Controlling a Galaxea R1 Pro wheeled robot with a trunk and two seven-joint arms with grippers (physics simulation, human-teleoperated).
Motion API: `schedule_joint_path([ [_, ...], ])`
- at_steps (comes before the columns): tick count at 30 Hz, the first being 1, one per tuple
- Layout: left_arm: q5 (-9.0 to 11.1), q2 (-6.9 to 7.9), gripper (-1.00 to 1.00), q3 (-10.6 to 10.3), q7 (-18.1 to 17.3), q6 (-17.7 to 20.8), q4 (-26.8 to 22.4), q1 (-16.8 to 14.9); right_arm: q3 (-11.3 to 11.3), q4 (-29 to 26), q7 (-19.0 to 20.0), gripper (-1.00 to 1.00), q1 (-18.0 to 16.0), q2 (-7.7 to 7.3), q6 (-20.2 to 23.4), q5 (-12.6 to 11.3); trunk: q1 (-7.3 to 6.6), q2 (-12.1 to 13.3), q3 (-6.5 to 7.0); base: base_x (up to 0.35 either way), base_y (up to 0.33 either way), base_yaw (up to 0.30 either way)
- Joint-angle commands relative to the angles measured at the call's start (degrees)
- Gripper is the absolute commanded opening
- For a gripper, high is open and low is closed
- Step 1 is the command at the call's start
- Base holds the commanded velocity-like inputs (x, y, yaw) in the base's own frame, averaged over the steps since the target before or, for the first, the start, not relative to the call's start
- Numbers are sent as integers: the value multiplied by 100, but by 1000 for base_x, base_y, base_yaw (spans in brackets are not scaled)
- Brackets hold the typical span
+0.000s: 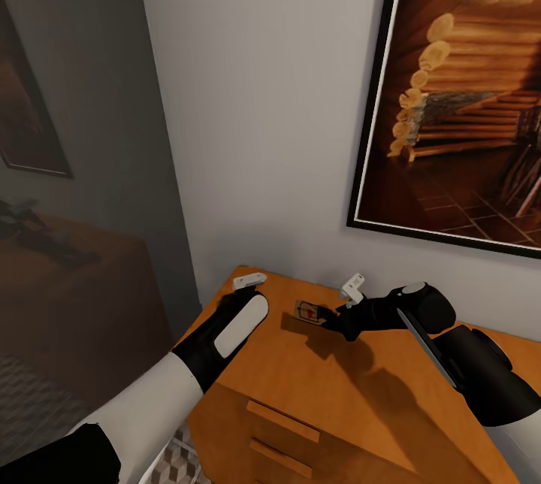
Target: Take the four mousetraps from the cabinet in the bathroom and place them on the bathroom floor. Make sure all four end up on the same floor surface, and ensure that at least two of them are either under or directly next to the same bathroom sink.
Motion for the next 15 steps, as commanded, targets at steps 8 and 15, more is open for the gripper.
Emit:
schedule_joint_path([
  [8,-293,0,-100,-4,598,1864,-2189,-6,-29,0,-6,-100,-7,-1,29,-2,1,-4,-7,0,0,0],
  [15,-369,0,-100,9,718,2712,-2622,-6,-55,0,-14,-100,-7,5,29,-2,1,-4,-7,0,0,0],
])
